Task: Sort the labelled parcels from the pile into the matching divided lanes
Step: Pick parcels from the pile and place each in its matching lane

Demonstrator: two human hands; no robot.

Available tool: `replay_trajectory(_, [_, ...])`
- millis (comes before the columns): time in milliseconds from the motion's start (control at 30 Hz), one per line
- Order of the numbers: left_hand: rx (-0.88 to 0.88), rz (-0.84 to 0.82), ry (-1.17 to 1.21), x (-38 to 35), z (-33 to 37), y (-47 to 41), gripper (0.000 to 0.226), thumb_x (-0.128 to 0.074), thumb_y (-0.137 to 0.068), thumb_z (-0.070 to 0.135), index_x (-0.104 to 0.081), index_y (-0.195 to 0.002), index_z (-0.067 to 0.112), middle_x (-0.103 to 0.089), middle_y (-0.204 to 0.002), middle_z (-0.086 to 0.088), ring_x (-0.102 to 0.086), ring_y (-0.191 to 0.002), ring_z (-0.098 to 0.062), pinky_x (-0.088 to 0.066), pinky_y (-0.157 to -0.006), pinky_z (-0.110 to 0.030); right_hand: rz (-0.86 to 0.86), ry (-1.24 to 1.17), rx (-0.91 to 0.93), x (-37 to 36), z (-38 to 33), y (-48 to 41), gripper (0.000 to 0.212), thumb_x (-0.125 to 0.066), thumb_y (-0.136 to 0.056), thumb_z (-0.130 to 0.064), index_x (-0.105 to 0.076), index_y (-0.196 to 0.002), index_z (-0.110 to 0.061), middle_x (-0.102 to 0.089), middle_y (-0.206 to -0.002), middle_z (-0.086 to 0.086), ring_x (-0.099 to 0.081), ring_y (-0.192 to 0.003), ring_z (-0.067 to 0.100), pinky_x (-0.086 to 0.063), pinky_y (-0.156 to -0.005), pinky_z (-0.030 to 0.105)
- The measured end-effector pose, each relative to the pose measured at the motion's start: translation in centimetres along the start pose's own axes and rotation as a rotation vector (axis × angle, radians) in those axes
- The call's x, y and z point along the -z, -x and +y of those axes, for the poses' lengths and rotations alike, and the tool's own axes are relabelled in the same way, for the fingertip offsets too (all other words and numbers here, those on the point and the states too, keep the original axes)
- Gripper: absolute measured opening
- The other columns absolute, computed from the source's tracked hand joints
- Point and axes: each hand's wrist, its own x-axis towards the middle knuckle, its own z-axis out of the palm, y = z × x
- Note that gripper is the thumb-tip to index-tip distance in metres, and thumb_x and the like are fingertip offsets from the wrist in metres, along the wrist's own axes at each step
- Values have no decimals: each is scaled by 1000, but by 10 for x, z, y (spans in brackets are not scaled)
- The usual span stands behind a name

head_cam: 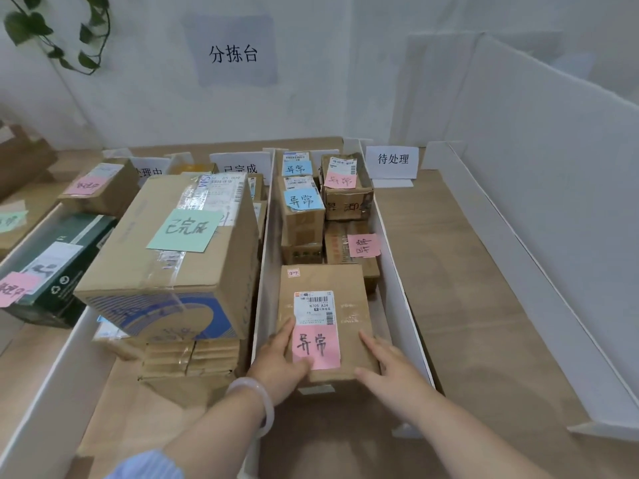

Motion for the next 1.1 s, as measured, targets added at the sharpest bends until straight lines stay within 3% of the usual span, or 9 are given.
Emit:
replay_trajectory(67, [10,-14,-35,4,3,-5,84,-67,-83,33,-19,-152,46,-45,-142,5,-53,-120,-13,-44,-105,-33,-32,70,26,4,1,-5,70,-58,-93,-40,-23,-153,-35,-19,-158,-15,-24,-142,5,-20,-111,18])
replay_trajectory(167, [20,1,-121,6,8,-3,83,-65,-85,36,-16,-153,45,-25,-157,-2,-38,-139,-20,-33,-113,-30,-19,168,36,10,-2,-9,69,-57,-93,-42,-23,-153,-37,-12,-160,-16,-20,-145,6,-20,-113,21])
replay_trajectory(300, [-128,90,-213,15,23,20,80,-64,-88,46,-17,-153,44,-3,-164,8,-11,-150,-15,-16,-121,-29,64,282,174,25,-28,-11,73,-61,-89,-46,-22,-151,-42,-11,-157,-23,-13,-147,5,-19,-119,28])
replay_trajectory(467, [-486,296,-339,59,82,76,71,-62,-93,40,-24,-153,39,-15,-159,19,-14,-146,-2,-15,-119,-22,142,292,522,55,-98,-2,66,-56,-86,-57,-23,-143,-57,-16,-149,-34,-12,-143,-7,-20,-119,33])
replay_trajectory(633, [-704,611,-356,135,103,123,65,-65,-91,37,-36,-148,36,-34,-153,13,-28,-140,-6,-24,-115,-24,293,347,725,62,-172,29,67,-43,-79,-66,-26,-143,-57,-24,-152,-31,-14,-141,-10,-24,-118,39])
replay_trajectory(767, [-646,771,-455,198,60,150,65,-66,-88,42,-39,-147,36,-40,-151,12,-35,-136,-8,-27,-113,-24,287,436,861,24,-224,58,63,-48,-86,-57,-30,-146,-48,-22,-151,-31,-11,-141,-11,-16,-119,27])
replay_trajectory(867, [-578,853,-563,240,11,177,66,-69,-85,47,-45,-145,31,-47,-147,4,-45,-133,-18,-41,-109,-40,227,543,869,-29,-261,76,64,-47,-92,-57,-17,-148,-48,-10,-154,-29,1,-139,-11,-3,-116,21])
replay_trajectory(1033, [-410,864,-682,303,-84,228,73,-56,-75,62,-52,-138,28,-58,-137,-6,-59,-120,-26,-53,-95,-43,98,635,835,-138,-320,104,75,-47,-90,-65,-4,-149,-51,2,-158,-28,3,-147,1,-1,-116,29])
replay_trajectory(1100, [-361,888,-703,329,-121,250,72,-64,-74,61,-52,-138,30,-57,-138,-5,-57,-122,-25,-54,-94,-44,84,643,893,-180,-345,113,75,-45,-90,-66,-4,-150,-49,3,-159,-25,6,-147,0,2,-116,29])
